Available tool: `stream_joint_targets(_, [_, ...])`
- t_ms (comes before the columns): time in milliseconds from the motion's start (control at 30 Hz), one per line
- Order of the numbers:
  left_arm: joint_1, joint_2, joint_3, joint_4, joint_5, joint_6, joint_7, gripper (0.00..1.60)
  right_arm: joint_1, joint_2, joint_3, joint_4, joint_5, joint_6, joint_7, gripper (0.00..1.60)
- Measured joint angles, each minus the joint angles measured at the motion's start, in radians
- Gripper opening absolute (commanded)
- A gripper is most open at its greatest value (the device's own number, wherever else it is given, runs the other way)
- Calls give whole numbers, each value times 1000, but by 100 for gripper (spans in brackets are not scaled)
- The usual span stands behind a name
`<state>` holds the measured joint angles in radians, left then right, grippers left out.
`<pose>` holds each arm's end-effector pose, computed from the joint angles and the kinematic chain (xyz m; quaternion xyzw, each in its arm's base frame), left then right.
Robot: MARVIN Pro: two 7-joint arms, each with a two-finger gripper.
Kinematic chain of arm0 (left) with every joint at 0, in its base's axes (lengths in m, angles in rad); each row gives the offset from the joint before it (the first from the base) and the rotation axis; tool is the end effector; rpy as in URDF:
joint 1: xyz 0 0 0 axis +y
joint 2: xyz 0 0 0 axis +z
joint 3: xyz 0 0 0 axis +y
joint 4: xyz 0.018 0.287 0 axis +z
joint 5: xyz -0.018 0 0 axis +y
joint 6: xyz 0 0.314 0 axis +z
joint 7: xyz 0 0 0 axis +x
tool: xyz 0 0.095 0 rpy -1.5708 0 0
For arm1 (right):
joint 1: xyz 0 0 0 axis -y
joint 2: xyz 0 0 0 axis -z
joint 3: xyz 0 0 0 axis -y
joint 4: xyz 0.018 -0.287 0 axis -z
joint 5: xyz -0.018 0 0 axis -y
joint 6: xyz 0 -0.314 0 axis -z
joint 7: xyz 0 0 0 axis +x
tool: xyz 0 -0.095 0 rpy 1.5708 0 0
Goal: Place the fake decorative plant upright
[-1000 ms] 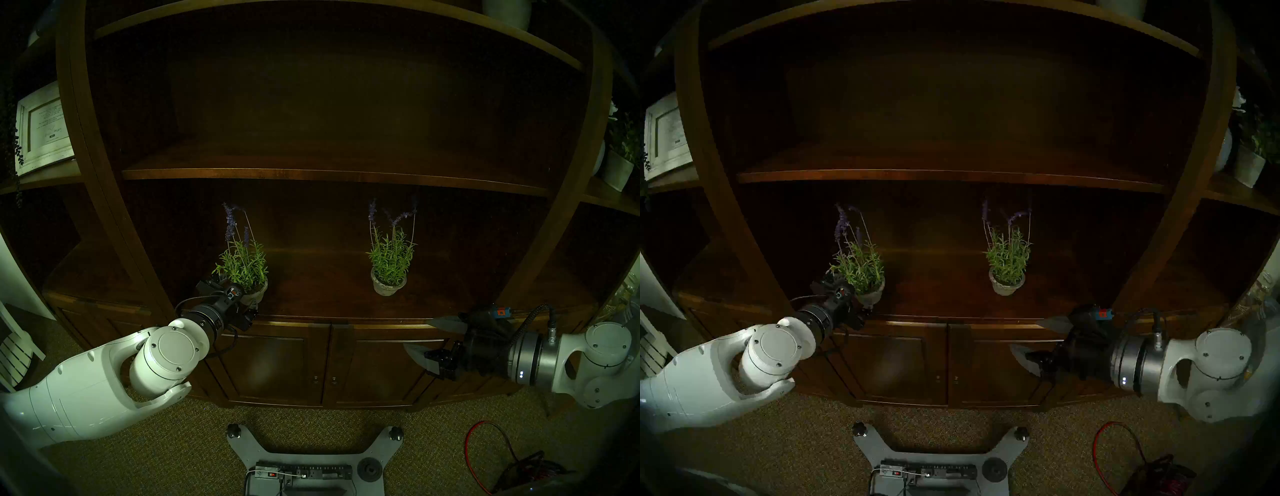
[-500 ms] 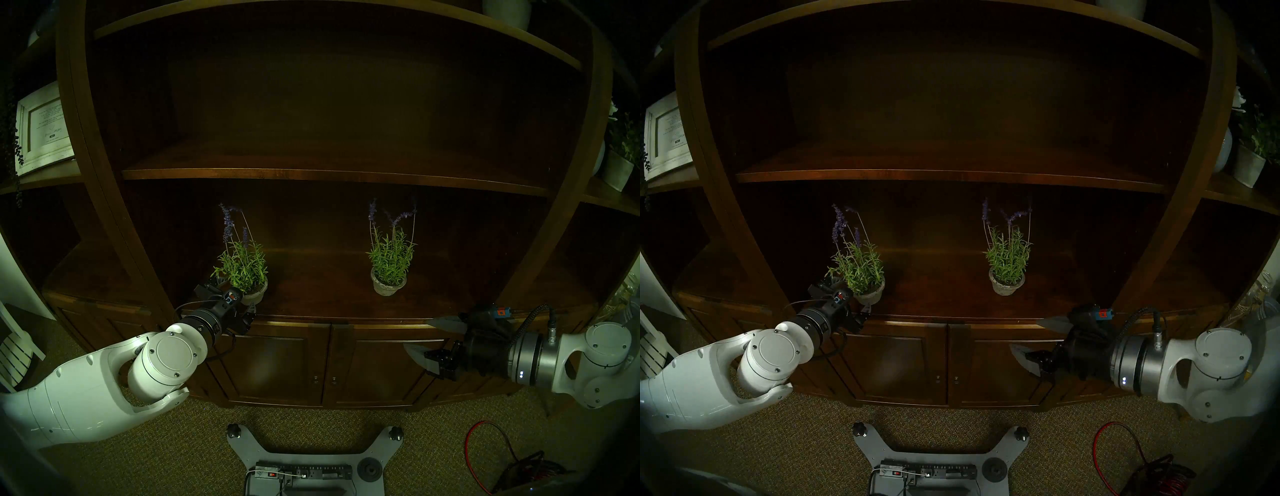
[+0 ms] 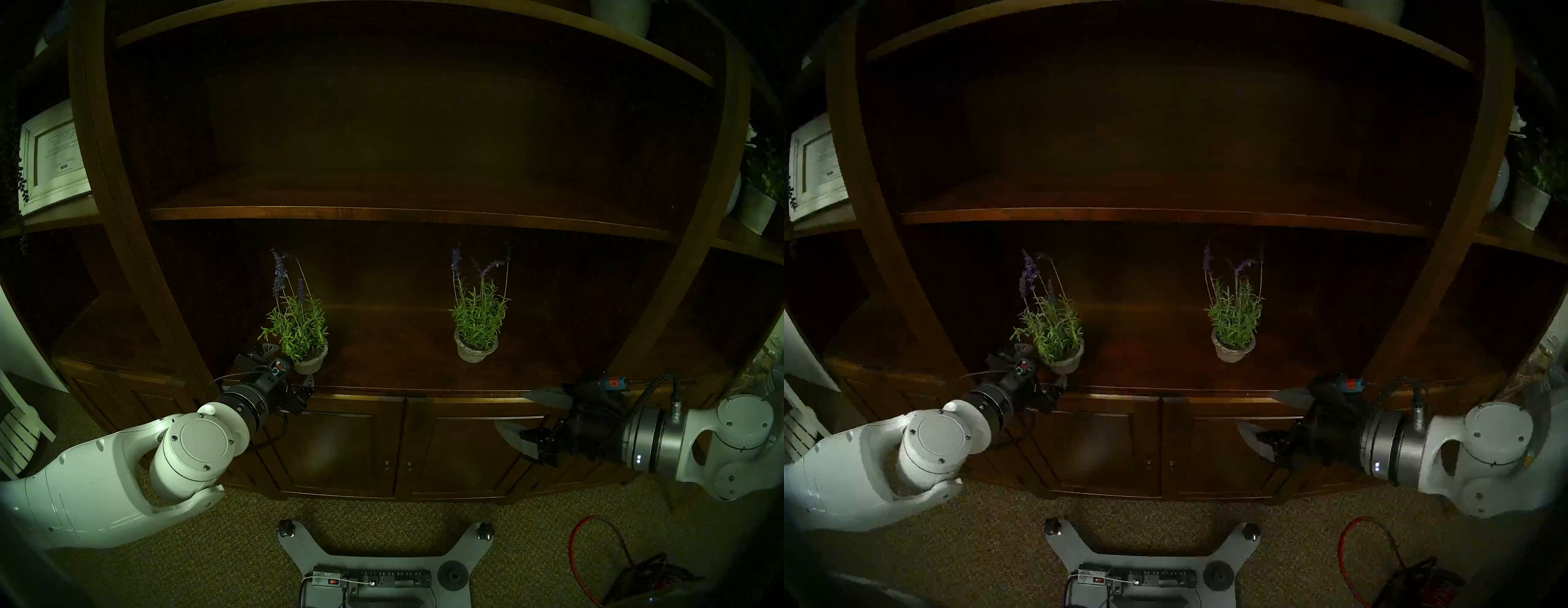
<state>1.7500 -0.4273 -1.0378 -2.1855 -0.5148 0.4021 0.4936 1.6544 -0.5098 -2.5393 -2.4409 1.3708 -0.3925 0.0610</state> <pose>0.2945 0.0359 -0.2617 -0.7806 0.3108 -0.5295 0.1171 0.2029 -0.0889 -0.1768 -0.8263 -0.2693 -0.4458 0.2143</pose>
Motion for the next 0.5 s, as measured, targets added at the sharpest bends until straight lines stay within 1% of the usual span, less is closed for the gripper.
stream_joint_targets(233, [57,37,-30,-43,-48,-23,51,160,0,0,0,0,0,0,0,160])
stream_joint_targets(500, [136,90,-70,-94,-111,-57,136,160,0,0,0,0,0,0,0,160])
